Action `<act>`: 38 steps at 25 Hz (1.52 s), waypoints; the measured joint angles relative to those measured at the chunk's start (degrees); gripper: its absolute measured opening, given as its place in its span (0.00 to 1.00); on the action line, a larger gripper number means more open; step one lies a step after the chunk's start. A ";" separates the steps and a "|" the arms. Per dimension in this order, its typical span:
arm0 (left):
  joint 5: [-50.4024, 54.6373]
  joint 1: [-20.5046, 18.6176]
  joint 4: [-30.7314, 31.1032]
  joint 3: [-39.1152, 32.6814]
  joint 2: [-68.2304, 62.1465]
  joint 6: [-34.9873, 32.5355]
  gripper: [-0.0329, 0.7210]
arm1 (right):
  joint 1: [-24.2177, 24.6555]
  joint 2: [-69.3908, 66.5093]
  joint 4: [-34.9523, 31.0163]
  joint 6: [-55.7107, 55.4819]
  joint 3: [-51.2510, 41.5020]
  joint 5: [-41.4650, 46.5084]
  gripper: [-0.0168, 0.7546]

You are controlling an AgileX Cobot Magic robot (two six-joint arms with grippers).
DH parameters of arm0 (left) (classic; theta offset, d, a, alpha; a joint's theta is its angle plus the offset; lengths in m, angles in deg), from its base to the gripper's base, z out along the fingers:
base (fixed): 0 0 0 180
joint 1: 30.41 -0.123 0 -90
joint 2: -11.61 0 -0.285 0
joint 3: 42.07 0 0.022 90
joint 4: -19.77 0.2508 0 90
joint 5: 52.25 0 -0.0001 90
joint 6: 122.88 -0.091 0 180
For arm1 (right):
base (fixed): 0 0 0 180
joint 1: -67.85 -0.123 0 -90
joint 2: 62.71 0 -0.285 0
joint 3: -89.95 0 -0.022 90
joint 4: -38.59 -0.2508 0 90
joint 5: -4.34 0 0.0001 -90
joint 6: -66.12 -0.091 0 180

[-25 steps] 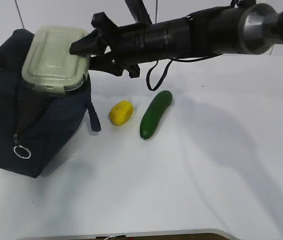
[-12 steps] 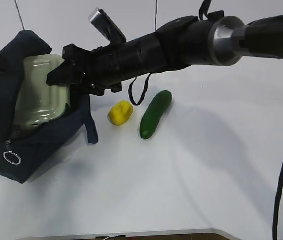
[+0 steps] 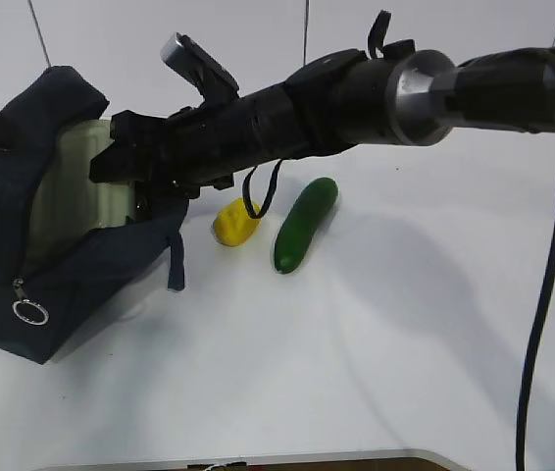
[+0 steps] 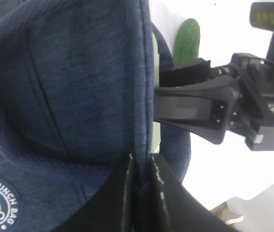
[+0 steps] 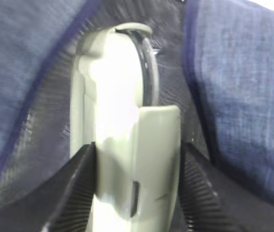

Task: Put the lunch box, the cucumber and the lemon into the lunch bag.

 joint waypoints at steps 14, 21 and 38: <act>-0.86 0.00 0.14 0.00 -0.20 -0.03 0.06 | -0.32 -0.48 1.58 1.75 6.26 5.08 0.59; -2.01 0.00 3.42 0.00 -0.20 -0.12 0.06 | 0.78 -0.48 15.19 -2.18 11.93 14.41 0.59; -3.15 0.00 4.62 0.00 -0.20 -0.12 0.06 | 11.86 -0.37 49.82 -29.16 24.91 30.78 0.59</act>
